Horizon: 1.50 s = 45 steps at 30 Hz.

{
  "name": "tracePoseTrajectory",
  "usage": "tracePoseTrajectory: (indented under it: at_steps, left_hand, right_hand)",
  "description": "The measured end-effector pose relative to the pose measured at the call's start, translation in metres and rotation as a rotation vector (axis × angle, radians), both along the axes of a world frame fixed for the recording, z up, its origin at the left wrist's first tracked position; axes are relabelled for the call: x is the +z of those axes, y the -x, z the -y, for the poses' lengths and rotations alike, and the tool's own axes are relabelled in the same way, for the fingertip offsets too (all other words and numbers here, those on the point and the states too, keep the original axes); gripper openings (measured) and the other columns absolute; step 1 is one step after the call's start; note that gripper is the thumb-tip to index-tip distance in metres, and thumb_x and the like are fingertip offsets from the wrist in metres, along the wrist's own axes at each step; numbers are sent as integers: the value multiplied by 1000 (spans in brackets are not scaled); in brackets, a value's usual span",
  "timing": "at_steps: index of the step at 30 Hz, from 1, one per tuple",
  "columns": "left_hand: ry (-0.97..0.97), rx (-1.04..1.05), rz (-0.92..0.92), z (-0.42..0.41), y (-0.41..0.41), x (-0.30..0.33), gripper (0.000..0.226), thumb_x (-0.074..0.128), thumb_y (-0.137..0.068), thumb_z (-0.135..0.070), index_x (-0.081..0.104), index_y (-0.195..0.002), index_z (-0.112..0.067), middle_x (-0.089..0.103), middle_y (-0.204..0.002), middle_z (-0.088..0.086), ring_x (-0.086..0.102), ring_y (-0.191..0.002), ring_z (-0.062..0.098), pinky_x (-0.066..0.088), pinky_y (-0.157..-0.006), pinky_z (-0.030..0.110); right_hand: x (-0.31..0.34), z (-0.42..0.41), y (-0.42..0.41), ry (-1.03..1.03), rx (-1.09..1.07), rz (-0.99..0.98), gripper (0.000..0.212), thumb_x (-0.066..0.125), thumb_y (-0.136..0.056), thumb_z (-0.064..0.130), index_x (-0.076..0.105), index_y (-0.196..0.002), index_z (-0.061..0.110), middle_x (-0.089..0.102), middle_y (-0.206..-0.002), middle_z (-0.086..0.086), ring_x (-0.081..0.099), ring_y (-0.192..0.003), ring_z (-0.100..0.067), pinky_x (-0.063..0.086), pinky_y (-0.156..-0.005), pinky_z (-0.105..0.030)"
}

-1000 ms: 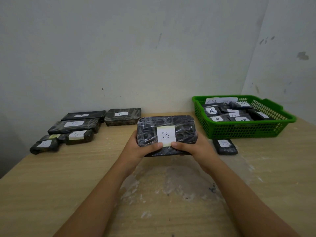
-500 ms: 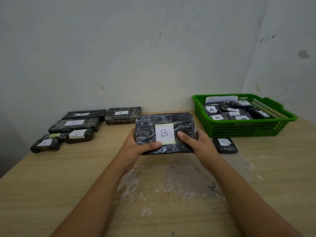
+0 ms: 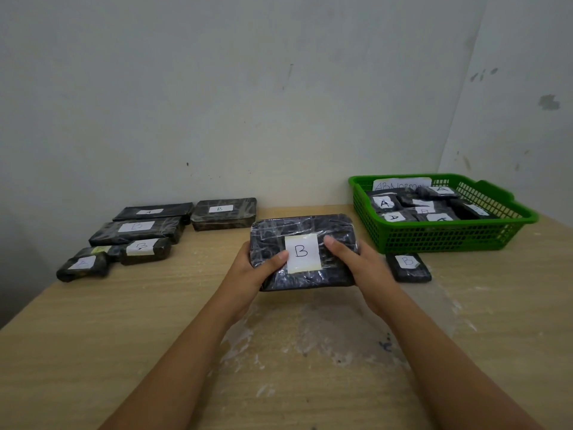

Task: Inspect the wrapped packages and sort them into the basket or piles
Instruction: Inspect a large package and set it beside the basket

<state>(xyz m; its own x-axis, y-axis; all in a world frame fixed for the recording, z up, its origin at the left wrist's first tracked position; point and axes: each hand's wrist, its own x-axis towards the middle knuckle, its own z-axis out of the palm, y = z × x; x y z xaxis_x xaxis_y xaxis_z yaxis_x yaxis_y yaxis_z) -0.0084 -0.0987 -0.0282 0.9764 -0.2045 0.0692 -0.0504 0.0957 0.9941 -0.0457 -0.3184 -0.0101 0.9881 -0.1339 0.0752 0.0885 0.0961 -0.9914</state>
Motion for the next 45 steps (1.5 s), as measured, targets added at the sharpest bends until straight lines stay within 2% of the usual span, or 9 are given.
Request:
tracePoseTrajectory:
  at_steps: [6, 10, 16, 21, 27, 33, 37, 41, 45]
  left_hand:
    - [0, 9, -29, 0, 2, 5, 91, 95, -58, -50, 54, -135, -24, 72, -125, 2, 73, -110, 22, 57, -100, 47]
    - [44, 14, -55, -1, 2, 8, 71, 83, -73, -42, 56, -135, -20, 74, -122, 3, 74, -107, 24, 56, -100, 51]
    - [-29, 36, -39, 0, 3, 5, 71, 84, -69, -49, 57, -129, -26, 74, -121, 1, 74, -107, 21, 58, -97, 51]
    - [-82, 54, -4, 8, 10, 3, 75, 85, -67, -51, 53, -130, -28, 71, -121, -3, 74, -102, 13, 61, -90, 39]
    - [-119, 136, 26, 11, 9, -2, 89, 92, -54, -64, 57, -128, -28, 73, -119, -3, 74, -104, 17, 61, -92, 47]
    - [-143, 81, 30, 13, 10, -5, 90, 93, -55, -64, 56, -130, -29, 74, -119, -4, 74, -105, 17, 59, -94, 48]
    - [-157, 95, 3, 18, 15, -5, 91, 91, -50, -65, 55, -126, -30, 73, -118, -6, 74, -101, 13, 60, -93, 44]
    - [-94, 124, -56, 15, 12, 2, 93, 87, -50, -76, 62, -124, -26, 76, -115, -3, 76, -99, 19, 61, -91, 48]
    - [-67, 123, -42, 14, 14, 6, 70, 80, -65, -66, 66, -121, -27, 77, -112, -2, 76, -100, 22, 60, -93, 51]
  right_hand:
    - [-2, -2, 0, -13, -52, 9, 32, 71, -92, 38, 66, -118, 21, 79, -104, 0, 77, -92, -16, 62, -77, -32]
    - [0, -2, 1, 2, -49, -3, 27, 72, -92, 39, 67, -112, 22, 79, -101, 1, 77, -90, -14, 62, -75, -28]
    - [4, -6, 6, 112, -10, 27, 50, 89, -63, 44, 70, -106, 26, 79, -93, 12, 75, -84, -5, 59, -69, -21]
    - [-5, -6, 3, 234, -135, 26, 65, 96, -47, 59, 73, -100, 30, 79, -95, 12, 75, -92, -10, 61, -88, -44]
    - [-6, -7, 3, 255, -134, 32, 74, 93, -41, 70, 73, -100, 29, 79, -94, 11, 76, -90, -11, 62, -87, -45]
    - [8, 1, 6, 95, -84, 6, 55, 89, -63, 47, 73, -106, 17, 80, -95, 0, 77, -84, -15, 61, -72, -30]
    - [7, 4, 4, 53, -92, -10, 45, 92, -70, 29, 72, -105, 10, 80, -95, -6, 78, -85, -23, 63, -72, -37]
    - [5, 3, 2, 53, -135, 13, 45, 94, -66, 28, 72, -101, 9, 80, -90, -6, 78, -84, -25, 64, -76, -44]
    - [0, 1, 2, 88, -138, 33, 48, 95, -64, 34, 72, -101, 12, 80, -92, -1, 77, -86, -21, 63, -77, -40]
